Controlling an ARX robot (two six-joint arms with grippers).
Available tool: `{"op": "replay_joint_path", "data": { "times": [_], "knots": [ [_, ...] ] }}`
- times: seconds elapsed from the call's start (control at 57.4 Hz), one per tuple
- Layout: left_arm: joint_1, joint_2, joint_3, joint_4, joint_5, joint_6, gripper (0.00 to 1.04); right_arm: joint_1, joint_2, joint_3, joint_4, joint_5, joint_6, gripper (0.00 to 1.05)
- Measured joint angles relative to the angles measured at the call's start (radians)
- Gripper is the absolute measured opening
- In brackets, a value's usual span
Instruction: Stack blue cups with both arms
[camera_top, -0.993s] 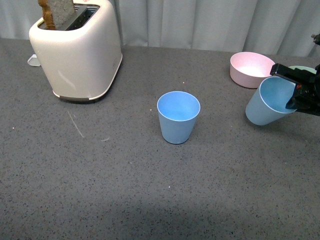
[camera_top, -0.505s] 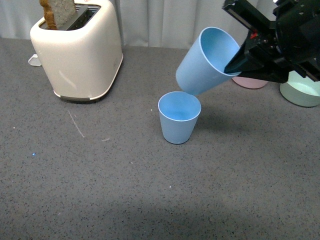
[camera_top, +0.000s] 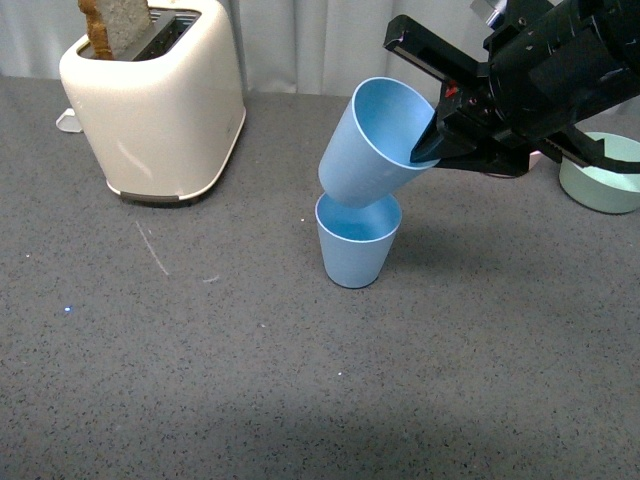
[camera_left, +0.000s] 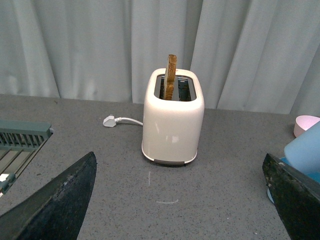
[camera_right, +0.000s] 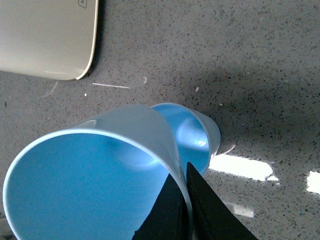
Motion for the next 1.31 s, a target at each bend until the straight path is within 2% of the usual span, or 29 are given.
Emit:
{"op": "replay_joint_path", "data": {
  "times": [0.244,0.314,0.54,0.627,0.645,0.697,0.732,0.784,0.819,0.854,0.941,1.115,1.307],
  "knots": [
    [0.0,0.0,0.0,0.0,0.0,0.0,0.98,0.003,0.003,0.0,0.005,0.012,-0.015,0.02],
    [0.0,0.0,0.0,0.0,0.0,0.0,0.98,0.002,0.003,0.0,0.01,0.016,-0.017,0.12],
    [0.0,0.0,0.0,0.0,0.0,0.0,0.98,-0.005,-0.022,-0.024,0.106,0.05,-0.038,0.67],
    [0.0,0.0,0.0,0.0,0.0,0.0,0.98,-0.007,-0.027,-0.024,0.107,0.051,-0.041,0.83],
    [0.0,0.0,0.0,0.0,0.0,0.0,0.98,-0.004,-0.026,-0.04,0.15,0.093,-0.054,0.84],
    [0.0,0.0,0.0,0.0,0.0,0.0,0.98,0.007,-0.023,-0.186,0.533,0.375,-0.202,0.73],
    [0.0,0.0,0.0,0.0,0.0,0.001,0.98,0.005,-0.023,-0.29,0.752,0.489,-0.277,0.66],
    [0.0,0.0,0.0,-0.001,-0.003,0.001,0.98,-0.009,-0.035,-0.412,1.013,0.562,-0.359,0.57],
    [0.0,0.0,0.0,-0.002,-0.003,0.001,0.98,-0.029,-0.062,-0.488,1.162,0.567,-0.404,0.5],
    [0.0,0.0,0.0,-0.002,-0.003,0.001,0.98,-0.042,-0.095,-0.532,1.243,0.563,-0.423,0.44],
    [0.0,0.0,0.0,-0.002,-0.002,0.001,0.98,-0.078,-0.202,-0.619,1.345,0.543,-0.457,0.3],
    [0.0,0.0,0.0,-0.002,-0.001,0.001,0.98,-0.129,-0.334,-0.776,1.355,0.491,-0.478,0.01],
    [0.0,0.0,0.0,-0.002,-0.001,0.001,0.98,-0.175,-0.495,-0.906,1.323,0.438,-0.485,0.01]
  ]
}}
